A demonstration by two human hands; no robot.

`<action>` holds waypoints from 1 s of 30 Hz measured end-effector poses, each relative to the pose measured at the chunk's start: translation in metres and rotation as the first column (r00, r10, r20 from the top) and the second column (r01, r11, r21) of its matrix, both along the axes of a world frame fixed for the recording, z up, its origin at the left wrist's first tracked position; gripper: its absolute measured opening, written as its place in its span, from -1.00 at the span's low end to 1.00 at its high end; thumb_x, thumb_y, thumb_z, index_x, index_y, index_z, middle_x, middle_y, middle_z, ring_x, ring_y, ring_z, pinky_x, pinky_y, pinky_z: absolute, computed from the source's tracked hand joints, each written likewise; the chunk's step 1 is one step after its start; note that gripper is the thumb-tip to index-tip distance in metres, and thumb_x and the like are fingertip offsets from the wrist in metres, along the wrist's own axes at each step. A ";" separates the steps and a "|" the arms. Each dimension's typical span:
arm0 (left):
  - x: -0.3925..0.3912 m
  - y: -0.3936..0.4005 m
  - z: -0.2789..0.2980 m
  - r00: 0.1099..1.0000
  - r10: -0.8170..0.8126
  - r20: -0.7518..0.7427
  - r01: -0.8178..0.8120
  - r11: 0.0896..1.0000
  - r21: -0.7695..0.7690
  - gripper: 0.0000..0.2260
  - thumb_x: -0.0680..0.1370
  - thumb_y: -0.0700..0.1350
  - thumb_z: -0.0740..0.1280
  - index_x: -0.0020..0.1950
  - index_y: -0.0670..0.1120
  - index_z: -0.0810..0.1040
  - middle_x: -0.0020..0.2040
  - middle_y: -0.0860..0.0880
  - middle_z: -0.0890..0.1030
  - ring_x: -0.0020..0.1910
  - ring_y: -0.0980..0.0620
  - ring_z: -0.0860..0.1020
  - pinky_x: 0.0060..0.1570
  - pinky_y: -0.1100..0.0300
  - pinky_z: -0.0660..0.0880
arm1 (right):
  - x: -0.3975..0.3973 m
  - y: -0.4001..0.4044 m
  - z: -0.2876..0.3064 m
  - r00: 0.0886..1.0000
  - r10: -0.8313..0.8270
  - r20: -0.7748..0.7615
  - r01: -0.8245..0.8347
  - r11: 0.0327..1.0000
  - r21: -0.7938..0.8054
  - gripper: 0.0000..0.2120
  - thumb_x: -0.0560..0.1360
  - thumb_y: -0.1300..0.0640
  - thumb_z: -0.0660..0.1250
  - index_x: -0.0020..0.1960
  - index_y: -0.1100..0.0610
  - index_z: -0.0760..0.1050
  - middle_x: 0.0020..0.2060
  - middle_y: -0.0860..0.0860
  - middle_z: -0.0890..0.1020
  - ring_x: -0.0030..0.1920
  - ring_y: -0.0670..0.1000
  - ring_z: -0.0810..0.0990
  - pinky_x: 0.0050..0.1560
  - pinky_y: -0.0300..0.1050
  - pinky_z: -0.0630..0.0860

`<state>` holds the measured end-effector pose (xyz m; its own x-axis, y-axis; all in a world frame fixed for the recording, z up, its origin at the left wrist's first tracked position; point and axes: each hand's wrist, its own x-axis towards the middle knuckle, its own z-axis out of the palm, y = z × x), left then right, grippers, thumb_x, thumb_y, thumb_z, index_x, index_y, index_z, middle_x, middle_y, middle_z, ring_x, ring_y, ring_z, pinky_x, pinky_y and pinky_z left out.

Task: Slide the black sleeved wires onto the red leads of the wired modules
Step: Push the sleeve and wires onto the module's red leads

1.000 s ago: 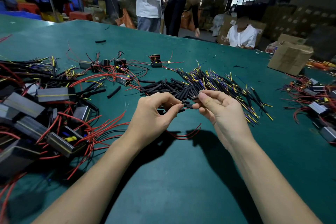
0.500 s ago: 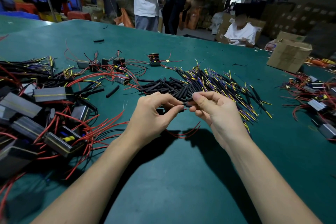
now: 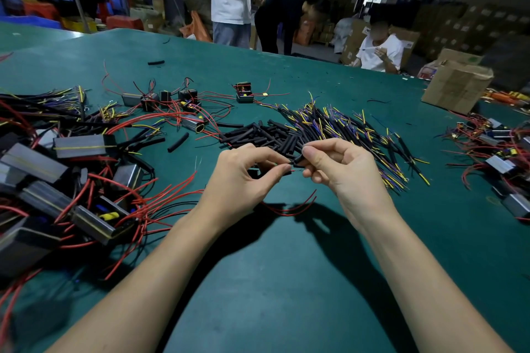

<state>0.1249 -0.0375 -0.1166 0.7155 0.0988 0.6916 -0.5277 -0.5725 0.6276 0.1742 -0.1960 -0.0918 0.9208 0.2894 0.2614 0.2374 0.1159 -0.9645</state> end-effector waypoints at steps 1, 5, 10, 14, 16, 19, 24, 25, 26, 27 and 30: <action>0.000 0.000 0.000 1.000 0.001 -0.001 -0.001 1.000 -0.002 -0.96 0.44 -0.15 0.45 -0.15 -0.08 0.68 -0.31 0.08 0.62 -0.30 0.02 0.60 -0.22 0.02 0.52 | 0.000 0.001 0.000 1.000 0.003 0.009 -0.003 1.000 -0.003 -0.98 0.46 0.31 0.39 -0.11 0.24 0.56 -0.42 0.00 0.62 -0.43 -0.05 0.54 -0.38 -0.31 0.45; 0.001 0.001 -0.001 0.999 0.005 -0.043 -0.008 0.997 -0.073 -0.92 0.43 -0.16 0.49 -0.11 -0.06 0.64 -0.34 0.01 0.64 -0.34 0.05 0.58 -0.28 0.07 0.53 | -0.001 0.003 -0.002 0.998 0.027 0.065 -0.024 0.999 -0.045 -0.98 0.46 0.32 0.40 -0.14 0.26 0.56 -0.42 0.02 0.63 -0.43 -0.04 0.52 -0.40 -0.30 0.42; 0.000 0.008 0.002 0.989 -0.016 -0.147 0.010 0.999 -0.038 -0.82 0.36 -0.15 0.54 -0.09 -0.05 0.61 -0.24 0.02 0.64 -0.23 0.04 0.59 -0.12 0.07 0.51 | 0.002 0.002 -0.004 0.992 -0.015 0.126 0.029 0.994 -0.108 -0.98 0.44 0.33 0.41 -0.13 0.28 0.59 -0.43 0.02 0.62 -0.45 -0.08 0.52 -0.40 -0.32 0.41; -0.001 0.019 0.006 0.984 0.002 -0.180 0.016 0.995 0.097 -0.90 0.39 -0.20 0.52 -0.15 -0.10 0.65 -0.16 -0.02 0.63 -0.10 -0.01 0.56 -0.02 0.03 0.48 | 0.002 0.003 -0.007 0.992 -0.027 0.120 0.040 0.994 -0.100 -0.98 0.44 0.32 0.42 -0.14 0.27 0.59 -0.41 0.00 0.64 -0.45 -0.09 0.52 -0.40 -0.32 0.42; -0.001 0.019 0.006 0.984 0.014 -0.179 0.004 0.995 0.099 -0.93 0.40 -0.25 0.50 -0.19 -0.12 0.66 -0.20 -0.03 0.63 -0.14 -0.04 0.56 -0.05 0.02 0.49 | 0.001 0.005 -0.008 0.994 -0.026 0.105 0.036 0.995 -0.093 -0.98 0.44 0.32 0.42 -0.14 0.27 0.59 -0.41 0.01 0.64 -0.45 -0.10 0.52 -0.41 -0.32 0.42; -0.002 0.015 0.003 0.981 0.021 -0.190 -0.013 0.999 0.042 -0.94 0.40 -0.22 0.50 -0.18 -0.10 0.68 -0.24 -0.01 0.63 -0.22 0.08 0.56 -0.10 0.23 0.47 | -0.001 0.008 -0.010 0.994 -0.038 0.103 0.046 0.996 -0.075 -0.97 0.43 0.31 0.43 -0.16 0.26 0.59 -0.38 0.07 0.64 -0.45 -0.09 0.52 -0.41 -0.30 0.42; -0.001 0.010 0.004 0.987 0.041 -0.156 -0.050 0.998 -0.049 -0.91 0.37 -0.21 0.53 -0.17 -0.10 0.68 -0.28 0.03 0.65 -0.27 0.13 0.58 -0.16 0.35 0.47 | -0.005 0.015 -0.014 0.997 -0.045 0.066 0.046 0.999 -0.015 -0.94 0.42 0.31 0.45 -0.15 0.30 0.58 -0.39 0.07 0.63 -0.45 -0.09 0.51 -0.41 -0.30 0.41; -0.001 0.010 0.004 0.987 0.032 -0.160 -0.044 0.996 -0.075 -0.88 0.37 -0.21 0.54 -0.14 -0.09 0.67 -0.28 0.02 0.66 -0.30 0.12 0.59 -0.18 0.33 0.49 | -0.005 0.016 -0.015 0.998 -0.043 0.047 0.043 0.999 -0.001 -0.94 0.41 0.31 0.45 -0.15 0.29 0.59 -0.39 0.08 0.63 -0.45 -0.08 0.51 -0.41 -0.30 0.40; -0.001 0.010 0.004 0.986 0.023 -0.167 -0.038 0.995 -0.092 -0.85 0.36 -0.20 0.54 -0.12 -0.07 0.65 -0.30 0.02 0.67 -0.33 0.12 0.59 -0.21 0.31 0.50 | -0.006 0.018 -0.016 0.999 -0.037 0.034 0.037 0.999 -0.002 -0.96 0.41 0.32 0.44 -0.17 0.28 0.59 -0.41 0.08 0.62 -0.45 -0.07 0.50 -0.42 -0.29 0.40; -0.001 0.009 0.004 0.985 0.017 -0.173 -0.035 0.994 -0.104 -0.81 0.36 -0.20 0.54 -0.10 -0.05 0.62 -0.31 0.03 0.67 -0.37 0.13 0.57 -0.23 0.32 0.50 | -0.006 0.020 -0.017 0.999 -0.028 0.025 0.029 1.000 -0.012 -0.96 0.41 0.32 0.45 -0.18 0.27 0.59 -0.43 0.08 0.61 -0.45 -0.07 0.49 -0.41 -0.28 0.39; -0.001 0.008 0.004 0.981 -0.007 -0.194 -0.017 0.992 -0.123 -0.79 0.35 -0.20 0.54 -0.10 -0.06 0.57 -0.34 0.02 0.66 -0.42 0.11 0.53 -0.28 0.25 0.50 | -0.007 0.021 -0.020 1.000 -0.019 0.019 0.020 0.999 -0.046 -0.94 0.40 0.29 0.46 -0.22 0.23 0.60 -0.46 0.06 0.58 -0.45 -0.05 0.45 -0.41 -0.26 0.37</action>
